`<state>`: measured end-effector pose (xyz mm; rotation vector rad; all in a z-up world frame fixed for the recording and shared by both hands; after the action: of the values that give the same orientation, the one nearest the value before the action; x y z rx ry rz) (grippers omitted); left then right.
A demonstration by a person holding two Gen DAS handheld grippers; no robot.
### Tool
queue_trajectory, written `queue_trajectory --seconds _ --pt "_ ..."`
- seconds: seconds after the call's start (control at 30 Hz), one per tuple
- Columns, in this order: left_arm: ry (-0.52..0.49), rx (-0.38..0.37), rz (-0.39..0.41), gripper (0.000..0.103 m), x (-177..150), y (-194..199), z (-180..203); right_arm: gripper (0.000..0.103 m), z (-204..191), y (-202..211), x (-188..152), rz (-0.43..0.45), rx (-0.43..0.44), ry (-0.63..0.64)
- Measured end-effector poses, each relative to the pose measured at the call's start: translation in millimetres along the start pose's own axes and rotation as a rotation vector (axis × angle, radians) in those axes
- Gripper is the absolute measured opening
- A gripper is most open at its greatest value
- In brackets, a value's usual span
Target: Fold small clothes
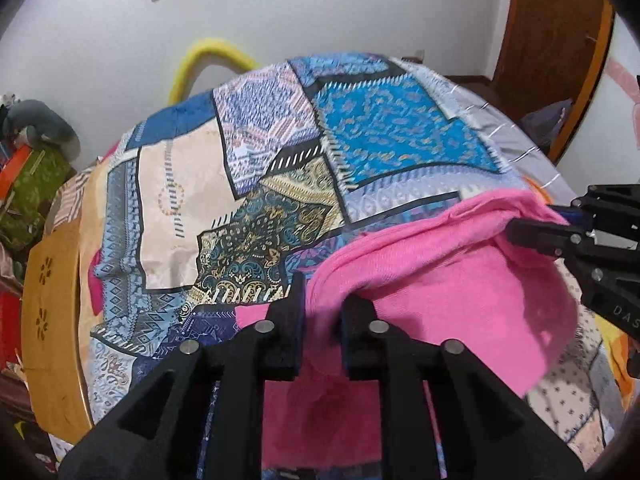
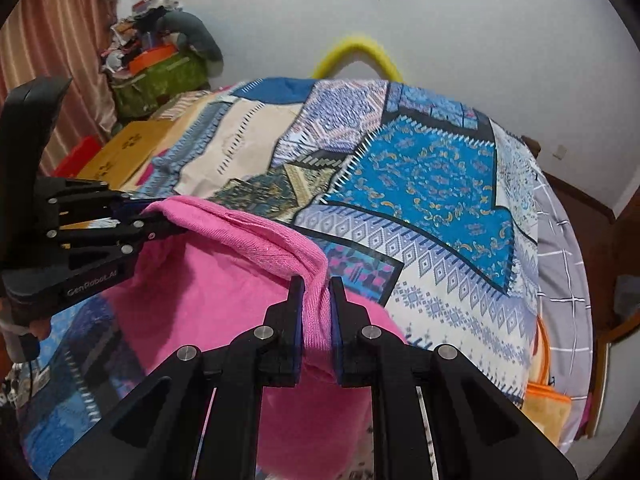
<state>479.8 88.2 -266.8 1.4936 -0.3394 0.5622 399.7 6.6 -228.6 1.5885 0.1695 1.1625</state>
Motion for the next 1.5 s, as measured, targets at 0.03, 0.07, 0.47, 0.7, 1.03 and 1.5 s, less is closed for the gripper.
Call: queue_trajectory --seconds 0.03,0.07,0.47,0.7,1.03,1.5 --pt "0.012 0.019 -0.013 0.031 -1 -6 -5 0.011 3 -3 0 -0.003 -0.012 -0.002" --pt "0.035 0.045 -0.023 0.040 0 -11 -11 0.011 7 -3 0 -0.002 -0.031 -0.002" --pt "0.228 0.060 -0.036 0.074 -19 20 -72 0.061 23 40 -25 0.026 0.011 -0.147" --pt "0.336 -0.006 -0.126 0.074 -61 13 -84 0.068 17 32 -64 -0.017 0.064 -0.240" --pt "0.494 -0.129 -0.200 0.075 -84 -21 -75 0.068 11 -2 -99 -0.047 0.167 -0.383" --pt "0.430 -0.177 -0.143 0.040 -63 -32 -40 0.032 -1 -18 -74 0.039 0.230 -0.373"
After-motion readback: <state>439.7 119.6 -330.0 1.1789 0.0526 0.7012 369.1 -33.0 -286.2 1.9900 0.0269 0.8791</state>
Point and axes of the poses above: each gripper's, at about its wrist camera, not at the fingertips, and y roughly against the way its jaws point, z to its right, x to its top, the point moved 10 cm from there along -y, roughly the way its jaws point, and after that the axes turned 14 degrees about y, right-handed, at the moved point
